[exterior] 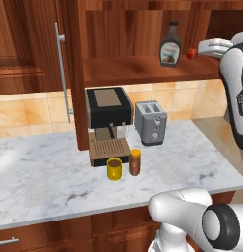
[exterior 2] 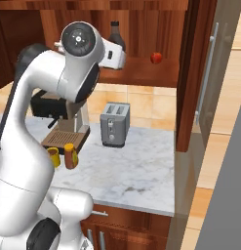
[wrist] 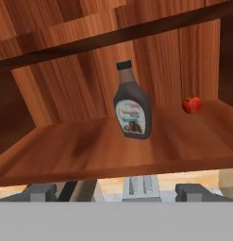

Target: Pick the syrup bottle and honey bottle from the cabinet and place them next to the mug.

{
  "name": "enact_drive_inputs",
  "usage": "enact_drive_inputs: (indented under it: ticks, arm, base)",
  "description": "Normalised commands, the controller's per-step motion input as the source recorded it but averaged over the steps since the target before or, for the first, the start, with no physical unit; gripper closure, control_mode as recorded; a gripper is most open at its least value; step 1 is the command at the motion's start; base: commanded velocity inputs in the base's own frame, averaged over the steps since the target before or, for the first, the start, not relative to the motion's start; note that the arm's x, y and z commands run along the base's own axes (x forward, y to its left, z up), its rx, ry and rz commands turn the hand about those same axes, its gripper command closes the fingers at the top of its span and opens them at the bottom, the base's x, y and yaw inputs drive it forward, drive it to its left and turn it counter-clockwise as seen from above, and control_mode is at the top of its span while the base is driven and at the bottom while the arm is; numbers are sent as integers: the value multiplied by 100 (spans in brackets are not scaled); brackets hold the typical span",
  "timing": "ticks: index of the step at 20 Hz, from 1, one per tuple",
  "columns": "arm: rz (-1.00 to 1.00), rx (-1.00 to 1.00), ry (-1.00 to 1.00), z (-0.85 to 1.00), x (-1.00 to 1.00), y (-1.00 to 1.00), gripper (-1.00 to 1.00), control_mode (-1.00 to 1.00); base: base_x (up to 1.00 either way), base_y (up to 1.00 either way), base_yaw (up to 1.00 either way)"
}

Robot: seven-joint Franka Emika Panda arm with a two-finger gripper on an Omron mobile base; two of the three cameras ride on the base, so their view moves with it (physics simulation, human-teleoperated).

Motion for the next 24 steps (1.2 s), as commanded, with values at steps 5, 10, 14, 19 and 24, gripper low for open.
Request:
enact_drive_inputs:
  ticks: [5, 10, 14, 19, 24]
  arm:
    - [5, -1, 20, -1, 50, 0, -100, -100]
    - [3, 0, 11, -16, 63, 3, -100, -100]
    - [4, 0, 1, -32, 48, 0, -100, -100]
    - [4, 0, -2, -18, 27, -6, -100, -100]
    - [7, 0, -9, 0, 22, -11, -100, -100]
  base:
    - [0, 0, 0]
    - [0, 0, 0]
    - [0, 0, 0]
    - [0, 0, 0]
    - [0, 0, 0]
